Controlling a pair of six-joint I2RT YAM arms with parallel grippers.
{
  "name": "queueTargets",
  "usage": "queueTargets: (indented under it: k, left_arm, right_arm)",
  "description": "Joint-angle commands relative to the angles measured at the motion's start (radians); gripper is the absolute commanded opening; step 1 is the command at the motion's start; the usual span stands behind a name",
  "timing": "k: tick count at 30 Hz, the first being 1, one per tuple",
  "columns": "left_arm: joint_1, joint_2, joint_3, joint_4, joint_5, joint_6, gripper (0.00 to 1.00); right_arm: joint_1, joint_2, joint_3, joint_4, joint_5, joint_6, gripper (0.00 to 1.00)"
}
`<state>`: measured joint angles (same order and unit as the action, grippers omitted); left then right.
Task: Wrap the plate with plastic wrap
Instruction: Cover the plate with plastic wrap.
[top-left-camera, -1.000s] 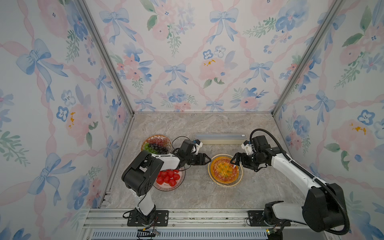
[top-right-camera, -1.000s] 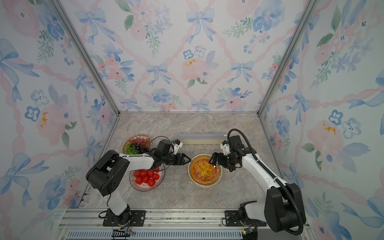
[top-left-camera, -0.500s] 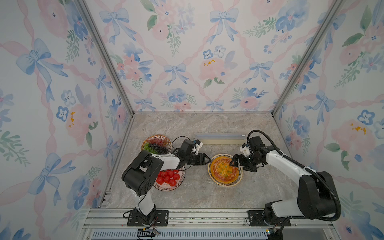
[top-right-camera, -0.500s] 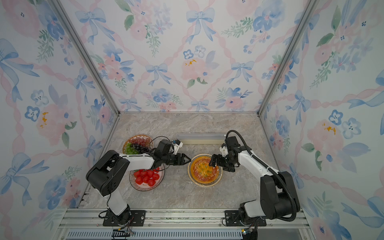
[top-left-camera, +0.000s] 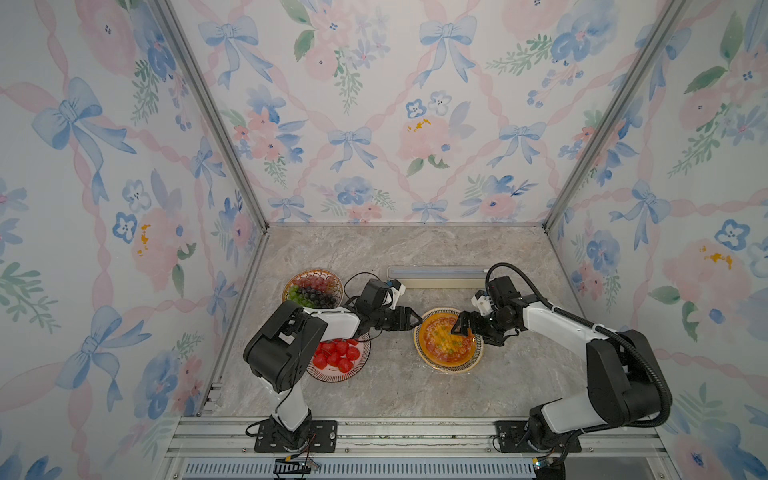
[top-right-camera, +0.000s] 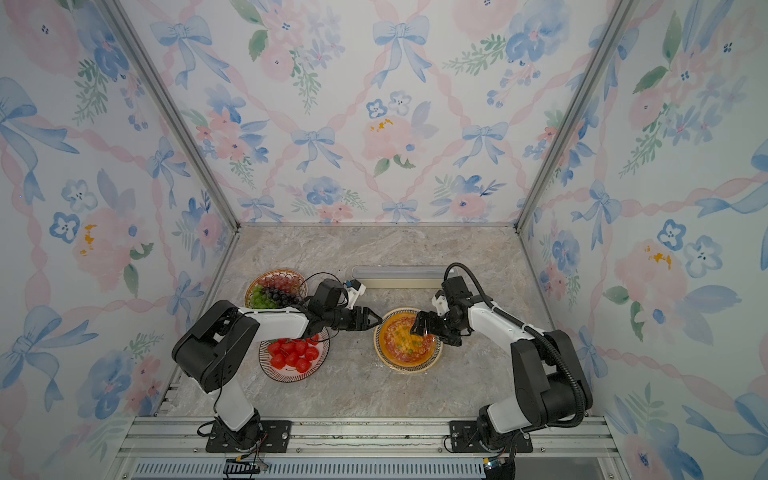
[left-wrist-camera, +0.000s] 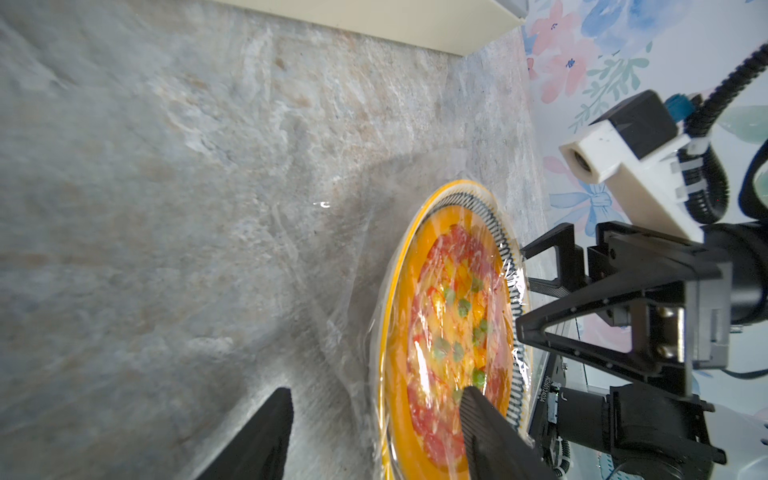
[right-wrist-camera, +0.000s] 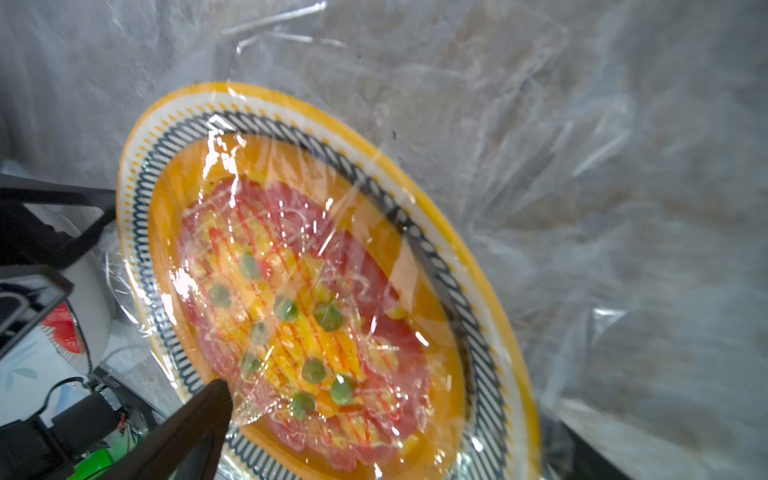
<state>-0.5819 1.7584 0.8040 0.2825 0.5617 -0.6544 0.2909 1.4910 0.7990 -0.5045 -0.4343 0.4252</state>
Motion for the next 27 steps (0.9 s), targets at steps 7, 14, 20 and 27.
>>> queueTargets:
  k: [7,14,20,27]
  left_arm:
    - [0.039,-0.088,0.011,-0.071,-0.089,0.058,0.67]
    - [0.045,-0.169,0.02,-0.165,-0.1,0.094,0.56]
    - [-0.018,-0.151,0.014,-0.167,-0.025,0.055,0.49]
    - [-0.054,-0.11,0.018,-0.165,-0.079,0.052,0.49]
  right_arm:
    - [-0.049,-0.036,-0.085,0.126,-0.06,0.091,0.99]
    - [-0.083,-0.118,-0.074,-0.011,0.01,0.023,0.97]
    - [-0.075,-0.152,-0.088,-0.029,0.005,0.033,0.97]
    - [-0.073,-0.142,-0.084,-0.035,0.006,0.028,0.97]
